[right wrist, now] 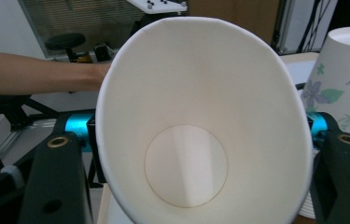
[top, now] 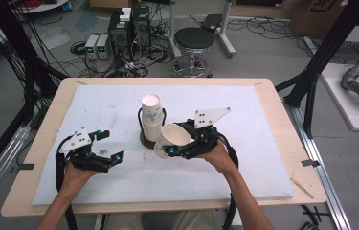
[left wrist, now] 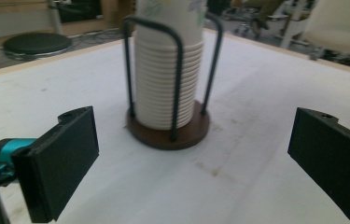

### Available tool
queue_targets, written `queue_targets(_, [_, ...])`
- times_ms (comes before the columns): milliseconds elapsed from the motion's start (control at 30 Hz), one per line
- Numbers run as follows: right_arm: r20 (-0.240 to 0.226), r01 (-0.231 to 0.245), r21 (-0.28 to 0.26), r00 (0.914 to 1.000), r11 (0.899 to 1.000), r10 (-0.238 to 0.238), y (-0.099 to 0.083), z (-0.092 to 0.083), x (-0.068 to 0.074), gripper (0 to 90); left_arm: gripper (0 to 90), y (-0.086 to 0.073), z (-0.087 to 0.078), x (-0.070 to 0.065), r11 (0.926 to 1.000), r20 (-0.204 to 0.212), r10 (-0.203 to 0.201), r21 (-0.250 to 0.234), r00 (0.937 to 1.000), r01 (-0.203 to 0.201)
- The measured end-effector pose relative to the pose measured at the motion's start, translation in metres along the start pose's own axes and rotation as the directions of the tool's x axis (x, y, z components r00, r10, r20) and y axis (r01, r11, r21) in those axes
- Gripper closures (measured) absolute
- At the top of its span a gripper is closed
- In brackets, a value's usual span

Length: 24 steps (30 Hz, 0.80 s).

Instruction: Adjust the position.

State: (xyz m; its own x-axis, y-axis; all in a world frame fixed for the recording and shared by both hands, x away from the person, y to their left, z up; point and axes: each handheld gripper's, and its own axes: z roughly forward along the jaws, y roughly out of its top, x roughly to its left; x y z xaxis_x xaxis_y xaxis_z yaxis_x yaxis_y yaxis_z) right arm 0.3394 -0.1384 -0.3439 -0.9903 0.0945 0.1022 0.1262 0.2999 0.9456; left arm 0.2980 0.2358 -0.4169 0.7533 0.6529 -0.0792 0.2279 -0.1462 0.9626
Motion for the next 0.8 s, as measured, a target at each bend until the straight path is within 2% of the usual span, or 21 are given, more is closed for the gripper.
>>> queue_targets(100, [0.017,0.0,0.01,0.9999,1.0,0.0,0.0,-0.001,-0.001,33.4,1.7,-0.009,-0.003,0.004,0.9998,-0.026,-0.021,-0.004,0.9995,0.021])
queue_targets(467, [0.043,-0.015,0.024,0.999,1.0,0.014,-0.002,-0.003,-0.002,33.4,1.7,-0.025,-0.009,0.01,0.9996,-0.105,-0.028,-0.008,0.9941,0.028])
queue_targets(800, [0.064,-0.014,0.032,0.9979,0.999,0.012,-0.002,-0.005,-0.002,33.4,1.7,-0.035,-0.013,0.013,0.9986,-0.126,-0.052,-0.015,0.9907,0.05])
